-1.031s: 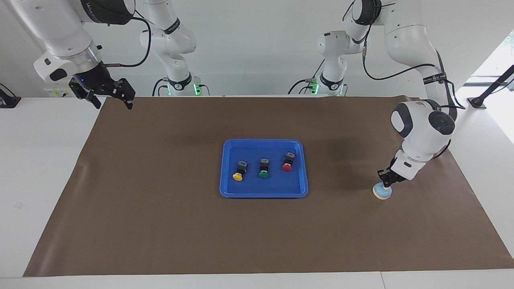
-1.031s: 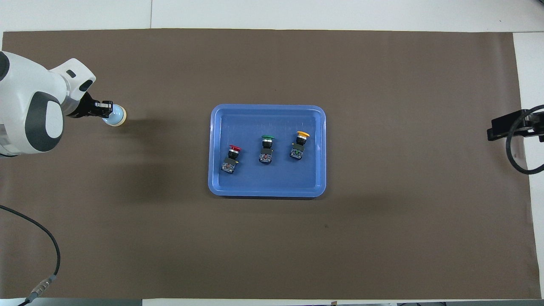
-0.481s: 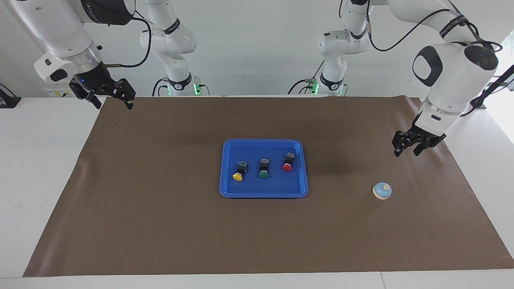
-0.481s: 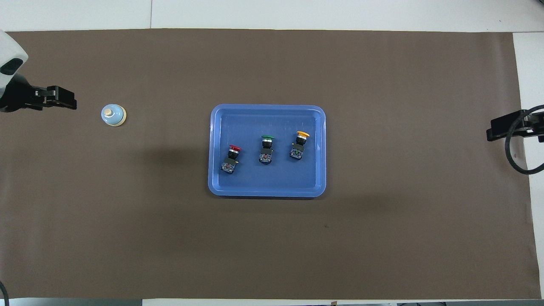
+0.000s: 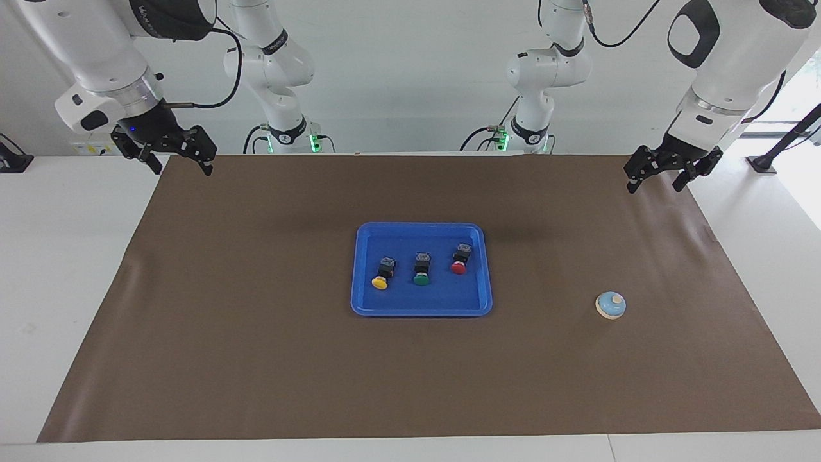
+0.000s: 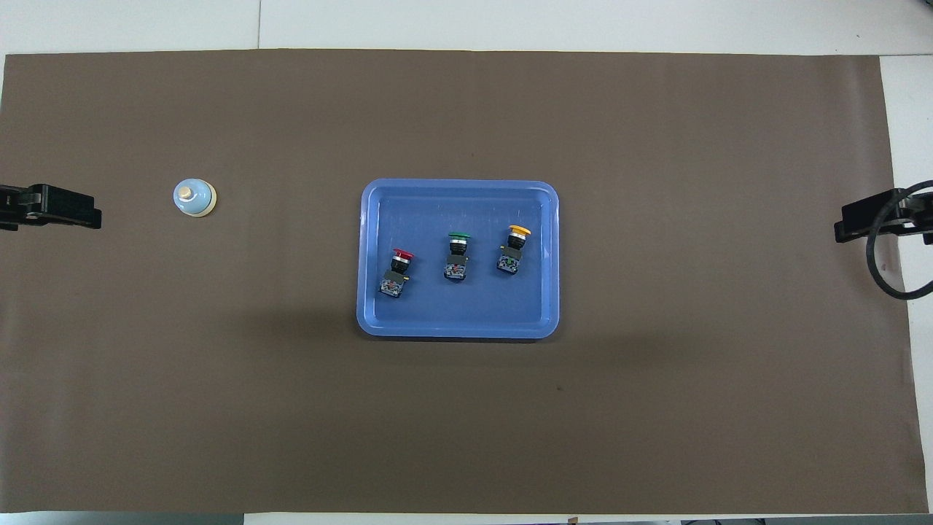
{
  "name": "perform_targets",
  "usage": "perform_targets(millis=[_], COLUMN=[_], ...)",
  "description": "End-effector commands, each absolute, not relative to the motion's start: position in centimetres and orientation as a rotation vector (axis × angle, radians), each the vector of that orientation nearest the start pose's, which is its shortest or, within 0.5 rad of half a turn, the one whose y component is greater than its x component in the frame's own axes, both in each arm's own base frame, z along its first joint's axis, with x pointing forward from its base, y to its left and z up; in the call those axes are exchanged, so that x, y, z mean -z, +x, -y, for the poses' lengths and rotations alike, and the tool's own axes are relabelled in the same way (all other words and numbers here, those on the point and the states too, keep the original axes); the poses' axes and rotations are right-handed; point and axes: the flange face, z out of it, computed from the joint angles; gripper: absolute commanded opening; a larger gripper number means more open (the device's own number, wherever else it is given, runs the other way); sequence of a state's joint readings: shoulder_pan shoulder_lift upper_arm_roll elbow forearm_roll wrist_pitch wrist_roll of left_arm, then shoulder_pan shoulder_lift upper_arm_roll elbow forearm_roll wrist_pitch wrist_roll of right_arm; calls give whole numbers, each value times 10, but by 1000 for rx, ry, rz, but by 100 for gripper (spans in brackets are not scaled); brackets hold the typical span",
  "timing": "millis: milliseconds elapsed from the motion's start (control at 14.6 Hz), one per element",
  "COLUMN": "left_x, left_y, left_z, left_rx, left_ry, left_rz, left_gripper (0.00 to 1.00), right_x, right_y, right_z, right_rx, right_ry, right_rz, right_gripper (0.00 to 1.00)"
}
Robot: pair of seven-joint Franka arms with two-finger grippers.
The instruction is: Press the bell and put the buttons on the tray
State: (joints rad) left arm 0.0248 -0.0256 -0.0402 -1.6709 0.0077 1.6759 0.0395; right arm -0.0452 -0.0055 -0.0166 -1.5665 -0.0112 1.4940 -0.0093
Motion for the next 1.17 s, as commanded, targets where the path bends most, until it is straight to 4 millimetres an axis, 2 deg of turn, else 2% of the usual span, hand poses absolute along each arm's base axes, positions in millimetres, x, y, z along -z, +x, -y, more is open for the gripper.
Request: perform_targets(millis=[0,206,687,1099], left_x=[-604,-611,-608,-608], left_y=[548,548,546,545], left_z=[11,11,24,24], left_rx=[-7,-38,-50,-51], left_ry=[-3123,-3123,-3125,-3133], left_rz=[-78,-80,-128,-135], left_gripper=[100,100,100,100], right_x=[-624,-624,-624,-624], right_y=[537,537,537,537], right_z=[37,37,37,37], right_rx=[-105,-105,-105,-105], right_ry=[-3153,-3153,-3153,-3153], right_rz=[-52,-49,-52,-49], right_gripper=[100,100,100,100])
